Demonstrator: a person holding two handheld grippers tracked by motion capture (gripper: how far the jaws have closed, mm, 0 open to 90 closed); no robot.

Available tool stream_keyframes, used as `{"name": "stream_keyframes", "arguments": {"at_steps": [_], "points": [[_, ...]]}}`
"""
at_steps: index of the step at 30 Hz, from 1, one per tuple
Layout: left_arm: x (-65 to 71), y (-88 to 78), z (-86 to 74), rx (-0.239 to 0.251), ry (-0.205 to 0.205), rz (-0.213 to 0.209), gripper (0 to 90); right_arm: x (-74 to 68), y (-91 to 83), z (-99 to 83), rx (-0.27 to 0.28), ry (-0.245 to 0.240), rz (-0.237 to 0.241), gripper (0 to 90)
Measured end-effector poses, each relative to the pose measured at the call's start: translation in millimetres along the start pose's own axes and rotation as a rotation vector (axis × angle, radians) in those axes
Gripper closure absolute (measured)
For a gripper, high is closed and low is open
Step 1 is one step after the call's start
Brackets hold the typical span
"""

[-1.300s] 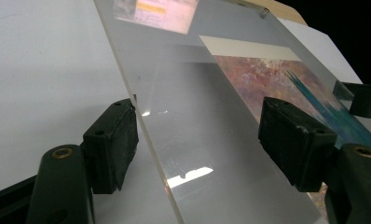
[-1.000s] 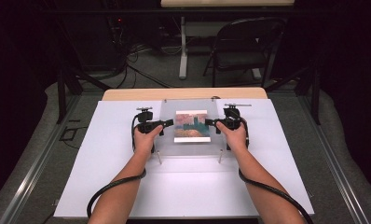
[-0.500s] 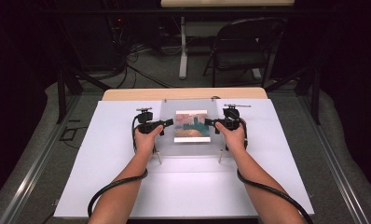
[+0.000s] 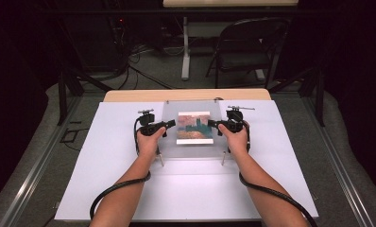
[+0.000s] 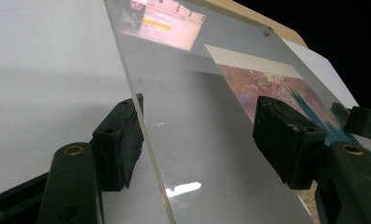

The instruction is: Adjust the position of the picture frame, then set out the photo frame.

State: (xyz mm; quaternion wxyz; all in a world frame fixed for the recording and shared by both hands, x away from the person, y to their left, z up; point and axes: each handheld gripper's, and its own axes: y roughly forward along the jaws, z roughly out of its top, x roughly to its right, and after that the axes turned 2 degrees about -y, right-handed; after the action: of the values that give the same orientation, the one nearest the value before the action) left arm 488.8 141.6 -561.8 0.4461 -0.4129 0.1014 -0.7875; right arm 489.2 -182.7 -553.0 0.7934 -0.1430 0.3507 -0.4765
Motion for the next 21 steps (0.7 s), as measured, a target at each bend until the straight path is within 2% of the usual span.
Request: {"name": "stream_keyframes", "arguments": {"at_steps": [11, 15, 20, 21], "points": [[-2.3, -3.1, -0.1, 0.024, -0.02, -0.014, 39.0, 0.6, -1.5, -2.0, 0.032, 0.012, 0.003, 31.2], [-0.8, -6.9, 2.0, 0.035, -0.012, -0.019, 39.4, -1.8, -4.2, -0.1, 0.044, -0.012, 0.006, 31.2], [3.0, -14.0, 4.9, 0.062, 0.016, -0.024, 39.7, -6.9, -9.0, 3.1, 0.068, -0.042, 0.011, 31.2], [3.9, -15.9, 5.6, 0.067, 0.019, -0.023, 40.0, -7.9, -10.3, 3.9, 0.074, -0.059, 0.012, 31.2]]}}
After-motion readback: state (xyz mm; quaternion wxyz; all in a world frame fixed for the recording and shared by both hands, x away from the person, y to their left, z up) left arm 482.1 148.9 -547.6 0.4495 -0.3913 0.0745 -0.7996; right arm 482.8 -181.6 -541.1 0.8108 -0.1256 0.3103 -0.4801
